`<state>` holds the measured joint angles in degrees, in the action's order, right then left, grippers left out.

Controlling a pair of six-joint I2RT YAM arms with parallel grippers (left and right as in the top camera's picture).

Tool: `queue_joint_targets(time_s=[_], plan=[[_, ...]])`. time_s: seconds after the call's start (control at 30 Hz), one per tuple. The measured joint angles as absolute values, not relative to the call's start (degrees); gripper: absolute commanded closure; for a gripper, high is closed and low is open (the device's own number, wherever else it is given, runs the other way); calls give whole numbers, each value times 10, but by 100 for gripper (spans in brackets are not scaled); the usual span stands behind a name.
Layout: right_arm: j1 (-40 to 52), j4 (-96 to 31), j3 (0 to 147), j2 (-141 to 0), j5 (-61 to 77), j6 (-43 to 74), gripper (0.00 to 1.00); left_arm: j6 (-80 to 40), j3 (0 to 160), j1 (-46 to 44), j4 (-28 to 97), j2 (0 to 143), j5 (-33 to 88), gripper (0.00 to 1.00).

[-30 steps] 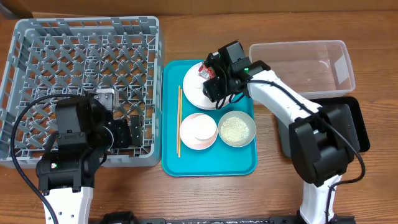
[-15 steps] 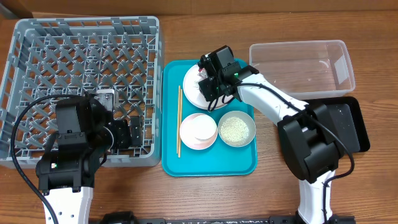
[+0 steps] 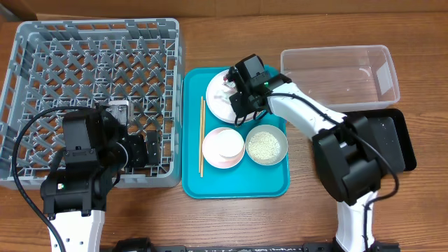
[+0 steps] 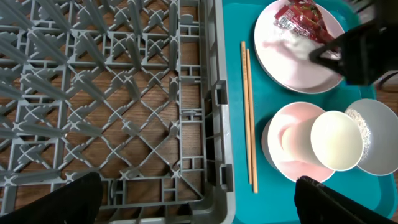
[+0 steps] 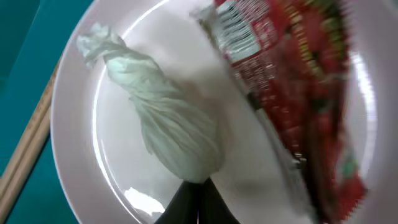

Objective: Sort waste into correct bins and load items into the dishwasher
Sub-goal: 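Carry the tissue with the right gripper and drop it in the clear bin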

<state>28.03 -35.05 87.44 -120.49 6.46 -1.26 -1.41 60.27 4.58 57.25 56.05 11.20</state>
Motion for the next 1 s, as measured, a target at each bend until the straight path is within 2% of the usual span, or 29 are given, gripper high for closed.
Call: queue_joint_targets(time_s=[0.2, 0.33, 0.4, 0.47, 0.5, 0.63, 0.77, 0.87, 1.0], plan=[[202, -349, 878, -1066, 65, -13, 96, -14, 603, 46, 573, 561, 112, 0], [132, -355, 888, -1034, 50, -13, 96, -14, 603, 46, 573, 561, 114, 0], [101, -372, 888, -1035, 39, -13, 83, -14, 603, 46, 573, 561, 114, 0], [65, -390, 888, -1035, 29, -13, 54, -14, 603, 46, 573, 561, 114, 0], [56, -400, 888, -1035, 27, -13, 45, -14, 603, 46, 573, 561, 114, 0], [31, -457, 888, -1035, 30, -11, 31, -14, 603, 46, 573, 561, 114, 0], [32, -465, 888, -1035, 83, -13, 32, -14, 603, 46, 573, 561, 114, 0], [46, -448, 888, -1035, 128, -13, 38, -14, 603, 46, 573, 561, 114, 0], [110, -424, 888, -1035, 134, -15, 39, -14, 603, 46, 573, 561, 114, 0]])
